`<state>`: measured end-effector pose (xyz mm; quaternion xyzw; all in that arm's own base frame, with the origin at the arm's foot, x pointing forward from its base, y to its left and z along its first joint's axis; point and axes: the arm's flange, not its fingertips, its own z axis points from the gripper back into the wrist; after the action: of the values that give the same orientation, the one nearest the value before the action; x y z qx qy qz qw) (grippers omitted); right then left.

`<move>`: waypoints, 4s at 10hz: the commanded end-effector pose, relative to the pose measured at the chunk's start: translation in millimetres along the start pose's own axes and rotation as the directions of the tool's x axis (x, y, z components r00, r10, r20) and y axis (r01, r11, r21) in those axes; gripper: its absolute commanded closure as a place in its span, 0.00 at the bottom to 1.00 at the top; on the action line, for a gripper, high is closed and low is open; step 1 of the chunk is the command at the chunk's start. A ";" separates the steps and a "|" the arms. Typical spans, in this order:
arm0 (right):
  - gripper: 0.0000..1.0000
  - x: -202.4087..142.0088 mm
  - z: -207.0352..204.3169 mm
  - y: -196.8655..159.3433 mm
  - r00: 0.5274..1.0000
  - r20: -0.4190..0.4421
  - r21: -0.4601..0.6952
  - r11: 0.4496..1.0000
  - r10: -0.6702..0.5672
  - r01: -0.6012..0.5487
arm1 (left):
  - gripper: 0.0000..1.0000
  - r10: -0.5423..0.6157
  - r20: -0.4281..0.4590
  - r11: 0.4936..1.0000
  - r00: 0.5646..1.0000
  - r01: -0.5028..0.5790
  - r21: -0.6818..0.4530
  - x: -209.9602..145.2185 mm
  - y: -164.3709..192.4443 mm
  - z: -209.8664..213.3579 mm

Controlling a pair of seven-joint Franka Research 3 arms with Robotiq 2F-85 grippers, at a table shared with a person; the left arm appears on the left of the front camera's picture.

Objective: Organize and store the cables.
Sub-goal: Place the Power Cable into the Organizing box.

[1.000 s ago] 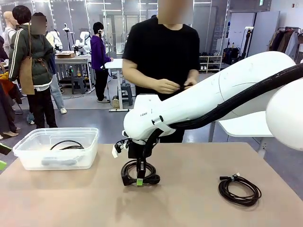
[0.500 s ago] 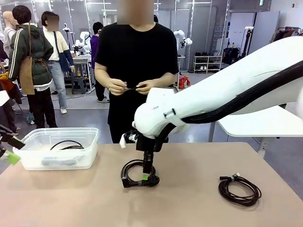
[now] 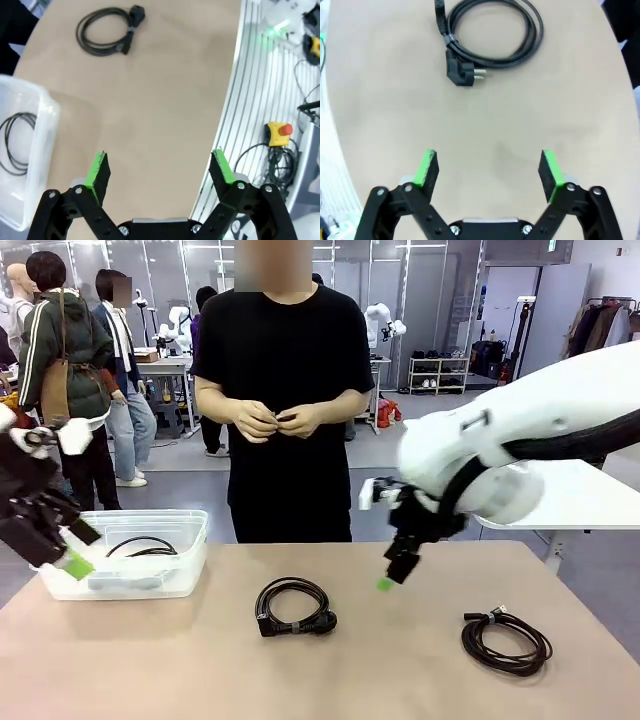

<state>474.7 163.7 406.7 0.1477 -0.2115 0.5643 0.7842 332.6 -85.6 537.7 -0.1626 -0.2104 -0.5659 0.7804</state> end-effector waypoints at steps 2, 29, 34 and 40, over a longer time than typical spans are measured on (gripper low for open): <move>0.00 -85.7 41.8 17.0 0.982 0.186 -0.067 0.997 -0.022 0.035 | 0.00 -0.010 -0.106 0.997 0.994 0.019 0.079 60.4 -3.9 -54.9; 0.00 -386.0 133.8 49.2 0.750 0.660 -0.184 0.978 0.050 0.096 | 0.00 -0.103 -0.377 0.983 0.920 0.151 0.100 205.1 31.4 -317.3; 0.00 -386.0 133.8 49.2 0.750 0.660 -0.184 0.978 0.050 0.096 | 0.00 -0.153 -0.451 0.984 0.879 0.177 0.010 208.4 48.7 -354.9; 0.00 -386.0 133.8 49.2 0.750 0.660 -0.184 0.978 0.050 0.096 | 0.00 -0.190 -0.498 0.978 0.846 0.209 -0.017 192.9 56.8 -361.7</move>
<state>300.1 -201.1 326.1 0.2579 -0.5269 0.4462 0.6759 486.4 -403.8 326.0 0.0249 -0.0312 -0.6517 0.7574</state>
